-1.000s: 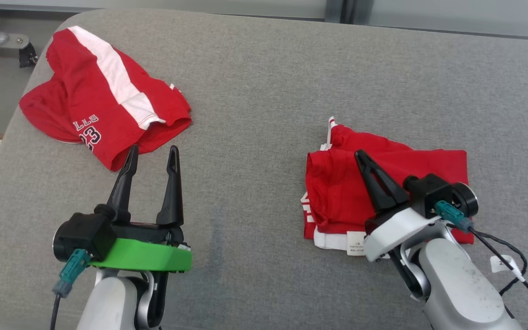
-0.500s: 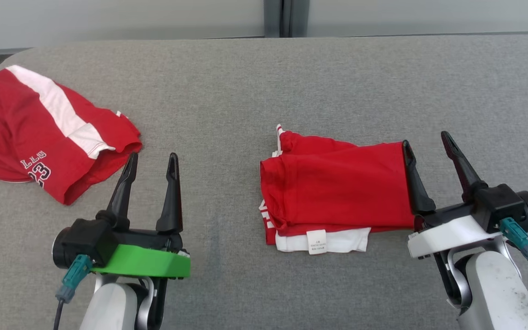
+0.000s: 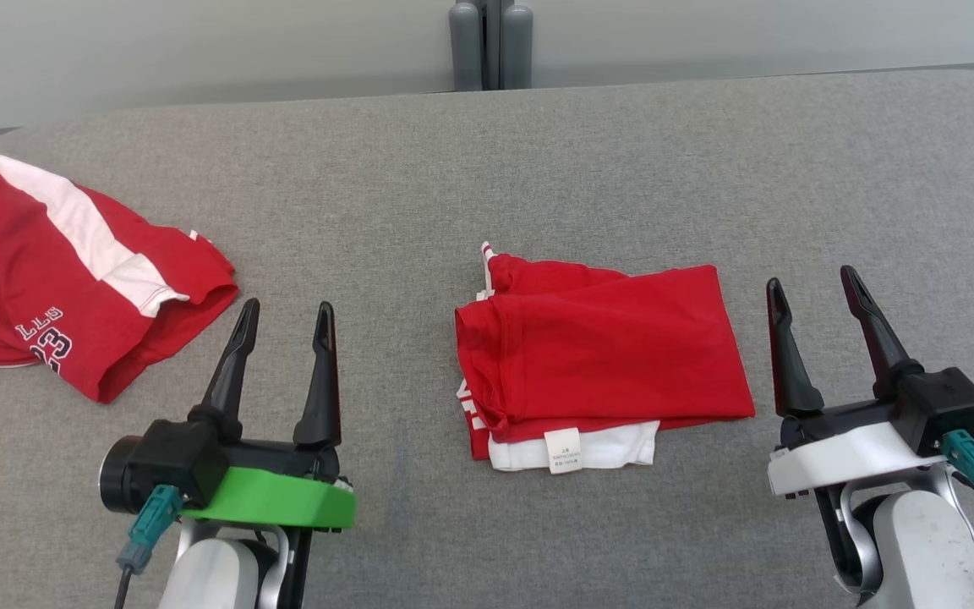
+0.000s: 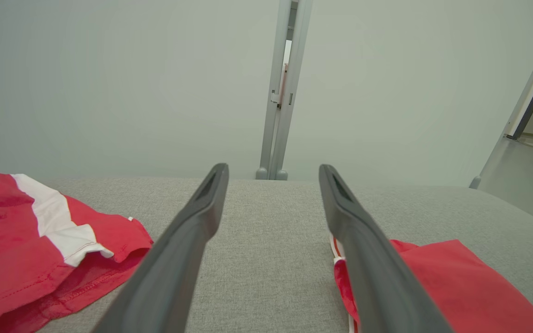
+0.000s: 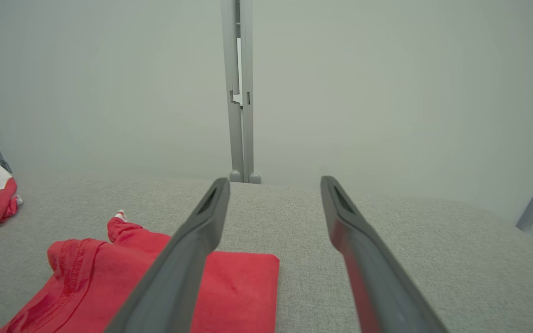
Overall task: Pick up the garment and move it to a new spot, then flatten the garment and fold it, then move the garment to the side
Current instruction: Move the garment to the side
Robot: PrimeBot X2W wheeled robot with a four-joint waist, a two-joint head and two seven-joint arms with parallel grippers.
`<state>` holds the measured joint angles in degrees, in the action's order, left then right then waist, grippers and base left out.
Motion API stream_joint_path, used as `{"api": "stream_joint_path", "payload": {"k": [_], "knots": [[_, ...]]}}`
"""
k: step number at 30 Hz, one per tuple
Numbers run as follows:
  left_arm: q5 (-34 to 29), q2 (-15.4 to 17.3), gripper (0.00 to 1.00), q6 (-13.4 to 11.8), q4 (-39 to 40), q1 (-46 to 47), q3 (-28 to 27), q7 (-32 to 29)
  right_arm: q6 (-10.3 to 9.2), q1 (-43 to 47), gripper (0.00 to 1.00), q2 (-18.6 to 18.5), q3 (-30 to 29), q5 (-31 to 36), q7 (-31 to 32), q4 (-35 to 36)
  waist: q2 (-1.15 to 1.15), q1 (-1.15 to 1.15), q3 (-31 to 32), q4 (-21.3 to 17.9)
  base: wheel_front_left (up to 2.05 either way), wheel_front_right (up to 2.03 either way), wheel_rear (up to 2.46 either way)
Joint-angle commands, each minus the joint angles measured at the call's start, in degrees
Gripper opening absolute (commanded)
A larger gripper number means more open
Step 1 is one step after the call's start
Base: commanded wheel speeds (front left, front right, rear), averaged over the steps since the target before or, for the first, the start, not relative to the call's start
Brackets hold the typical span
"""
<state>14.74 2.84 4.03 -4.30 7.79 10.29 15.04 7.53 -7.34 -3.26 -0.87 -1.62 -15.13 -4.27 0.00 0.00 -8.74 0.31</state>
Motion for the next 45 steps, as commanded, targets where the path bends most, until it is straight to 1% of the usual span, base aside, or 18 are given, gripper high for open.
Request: {"api": "stream_joint_path", "payload": {"k": [1,7,13,22,24,30,35,36,37,40,45], "knots": [[-0.11,0.11,1.00,-0.20,-0.18,-0.76,-0.10,0.18,-0.10,0.64,1.00,0.08,-0.22,0.45,-0.01,0.26,0.00,0.00,0.05,0.02,0.00,0.00,0.00],[0.01,0.11,1.00,0.34,-0.44,-0.45,0.32,0.18,-0.10,0.69,1.00,0.22,-1.43,0.69,-0.01,-1.28,0.00,0.00,-0.44,0.24,0.00,0.00,0.00],[0.23,0.11,1.00,0.89,-0.49,1.06,0.97,0.18,-0.10,-1.35,1.00,0.32,-3.04,-0.35,-0.01,-7.29,0.00,0.00,-2.62,1.29,0.00,0.00,0.00],[0.00,0.12,1.00,1.42,-0.46,3.30,2.36,0.18,-0.10,-6.38,1.00,0.32,-3.63,-4.45,-0.01,-18.88,0.00,0.00,-6.83,4.65,0.00,0.00,0.00],[-0.18,0.11,1.00,1.47,-0.58,3.71,2.18,0.18,-0.10,-7.20,1.00,0.28,-3.29,-3.90,-0.01,-20.68,0.00,0.00,-7.62,5.16,0.00,0.00,0.00],[-0.26,0.11,1.00,1.64,-0.88,4.37,2.30,0.18,-0.10,-9.16,1.00,0.28,-2.89,-5.35,-0.01,-24.65,0.00,0.00,-8.73,6.27,0.00,0.00,0.00],[-0.45,0.11,1.00,1.66,-0.91,4.52,2.50,0.18,-0.10,-10.09,1.00,0.34,-1.94,-5.37,0.08,-28.29,0.00,0.00,-8.83,6.16,0.00,0.00,0.00],[-0.55,0.11,1.00,1.63,-0.90,4.51,2.53,0.18,-0.10,-10.27,0.55,0.37,-1.50,-5.54,0.09,-29.16,0.00,0.00,-8.76,6.02,0.00,0.00,0.00],[-0.64,0.11,1.00,1.58,-0.85,4.50,2.48,0.18,-0.10,-10.62,0.00,0.37,-0.93,-5.13,0.13,-30.02,0.00,0.00,-8.64,5.71,0.00,0.00,0.00],[-1.05,0.11,1.00,1.61,-0.56,4.46,2.12,0.18,-0.10,-11.82,0.00,0.40,0.52,-4.16,0.12,-30.41,0.00,0.00,-8.46,4.28,0.00,0.00,0.00],[-1.98,0.11,1.00,1.97,-0.14,4.98,2.23,0.18,-0.10,-13.29,0.00,0.07,1.08,0.89,-0.01,-26.81,0.00,0.00,-8.51,1.41,0.00,0.00,0.00]]}}
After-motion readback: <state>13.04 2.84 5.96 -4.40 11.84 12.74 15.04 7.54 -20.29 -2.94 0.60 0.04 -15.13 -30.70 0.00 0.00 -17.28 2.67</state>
